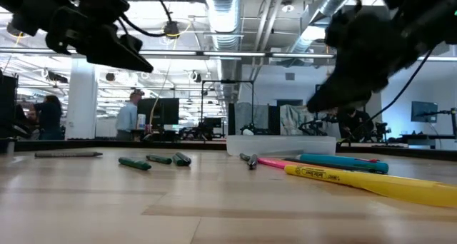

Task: Pick & place school supplies into a supply box
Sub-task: Put the blue pen into the black supply box, then put the gray crayon into the black supply box

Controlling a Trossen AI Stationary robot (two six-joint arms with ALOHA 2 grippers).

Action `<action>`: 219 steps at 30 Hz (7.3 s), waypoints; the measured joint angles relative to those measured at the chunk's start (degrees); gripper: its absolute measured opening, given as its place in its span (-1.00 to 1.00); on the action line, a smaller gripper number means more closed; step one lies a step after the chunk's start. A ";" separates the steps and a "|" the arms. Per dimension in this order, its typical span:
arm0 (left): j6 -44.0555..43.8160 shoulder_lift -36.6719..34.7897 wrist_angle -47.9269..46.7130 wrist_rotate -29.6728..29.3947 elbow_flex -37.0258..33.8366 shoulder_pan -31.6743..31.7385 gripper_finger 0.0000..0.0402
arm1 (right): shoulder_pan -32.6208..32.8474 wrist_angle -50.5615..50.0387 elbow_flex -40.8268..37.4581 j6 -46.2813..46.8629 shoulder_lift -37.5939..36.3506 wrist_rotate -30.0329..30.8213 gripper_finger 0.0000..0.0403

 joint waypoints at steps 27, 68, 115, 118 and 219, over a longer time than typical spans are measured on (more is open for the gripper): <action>-0.09 -5.58 0.54 -1.49 -2.29 0.00 -0.57 | -0.36 -42.38 25.29 20.78 16.66 -2.92 -0.45; -0.22 -5.55 0.99 -1.47 -2.29 0.02 -0.57 | -2.01 -49.91 25.69 12.82 20.53 -15.74 -0.78; 0.09 -5.53 1.23 -1.46 -2.78 0.02 -0.57 | 2.75 -65.91 37.86 6.90 20.95 -7.71 -0.77; 0.13 -5.53 1.45 -1.49 -2.82 0.02 -0.57 | 2.96 -70.03 40.66 5.92 20.95 -1.82 -0.79; -0.13 -5.55 -1.49 -1.42 -2.84 0.02 -0.57 | -31.52 -60.14 43.91 -33.50 24.17 -4.22 -0.30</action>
